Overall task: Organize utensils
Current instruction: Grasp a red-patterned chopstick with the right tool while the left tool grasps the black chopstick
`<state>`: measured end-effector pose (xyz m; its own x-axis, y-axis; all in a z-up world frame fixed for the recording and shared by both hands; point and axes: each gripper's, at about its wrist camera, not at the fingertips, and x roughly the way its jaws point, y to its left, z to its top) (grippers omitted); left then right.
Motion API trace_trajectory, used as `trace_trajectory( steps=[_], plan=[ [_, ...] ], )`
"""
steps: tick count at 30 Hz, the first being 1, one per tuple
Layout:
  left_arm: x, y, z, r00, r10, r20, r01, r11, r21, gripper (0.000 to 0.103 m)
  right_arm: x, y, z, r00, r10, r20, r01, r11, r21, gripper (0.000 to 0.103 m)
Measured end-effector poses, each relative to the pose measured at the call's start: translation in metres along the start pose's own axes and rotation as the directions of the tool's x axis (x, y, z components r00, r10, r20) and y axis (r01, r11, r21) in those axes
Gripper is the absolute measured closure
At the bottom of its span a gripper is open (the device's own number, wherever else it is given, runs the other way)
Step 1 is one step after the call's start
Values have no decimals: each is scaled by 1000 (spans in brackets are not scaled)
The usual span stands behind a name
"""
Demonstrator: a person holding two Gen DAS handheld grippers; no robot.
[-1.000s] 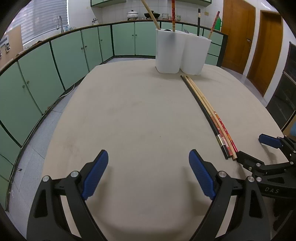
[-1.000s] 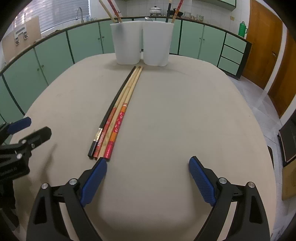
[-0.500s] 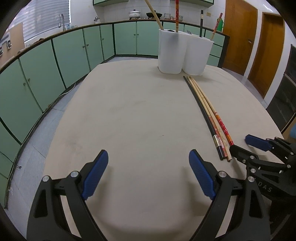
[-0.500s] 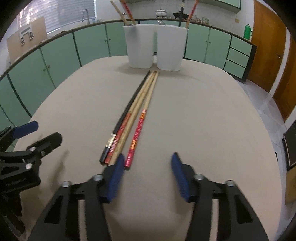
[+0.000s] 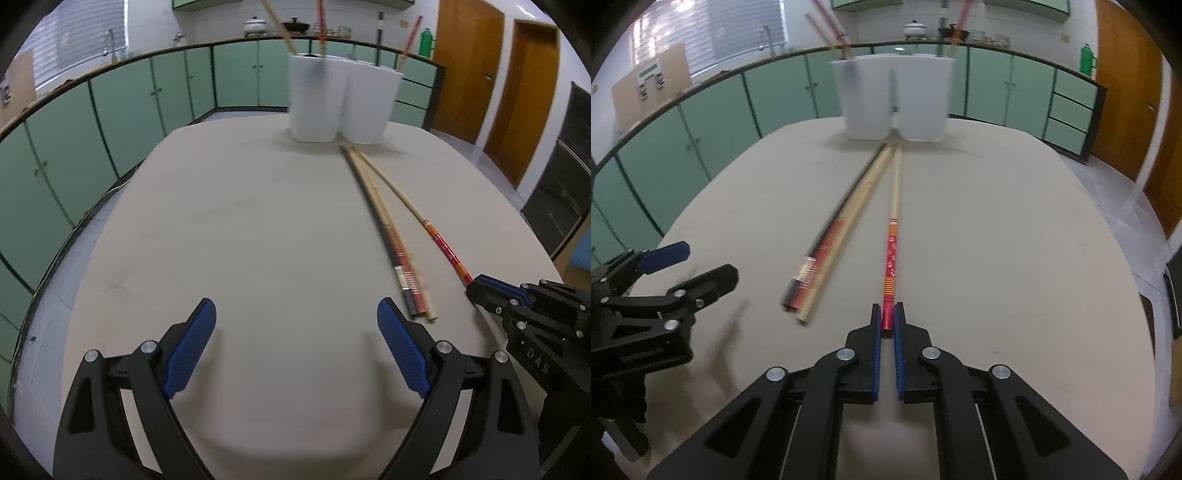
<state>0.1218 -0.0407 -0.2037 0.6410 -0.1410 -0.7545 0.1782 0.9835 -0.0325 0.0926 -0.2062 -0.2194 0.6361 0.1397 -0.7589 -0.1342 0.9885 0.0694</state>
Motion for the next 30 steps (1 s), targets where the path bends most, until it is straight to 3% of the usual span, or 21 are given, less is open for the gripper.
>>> trace_trajectory(
  steps=[6,12,17,22,30],
  plan=[
    [7,-27,1,999,-31,-8,31,999,37,17,-2,-25,-3,1000,-21,1,21,999,39,97],
    [18,-38,1,999,-5,-41,8,998,58,17,-2,-27,-3,1000,-20,4,20,999,39,97],
    [24,-35,1,998,-5,-64,7,999,32,15,-2,-29,-3,1000,-13,4,12,999,45,97],
    [21,-23,2,996,59,-61,-59,998,0,15,-2,-30,-2,1000,-9,4,9,999,48,97],
    [21,-20,2,997,33,-76,-34,999,-11,20,-1,-30,-2,1000,7,3,-7,998,60,96]
  ],
)
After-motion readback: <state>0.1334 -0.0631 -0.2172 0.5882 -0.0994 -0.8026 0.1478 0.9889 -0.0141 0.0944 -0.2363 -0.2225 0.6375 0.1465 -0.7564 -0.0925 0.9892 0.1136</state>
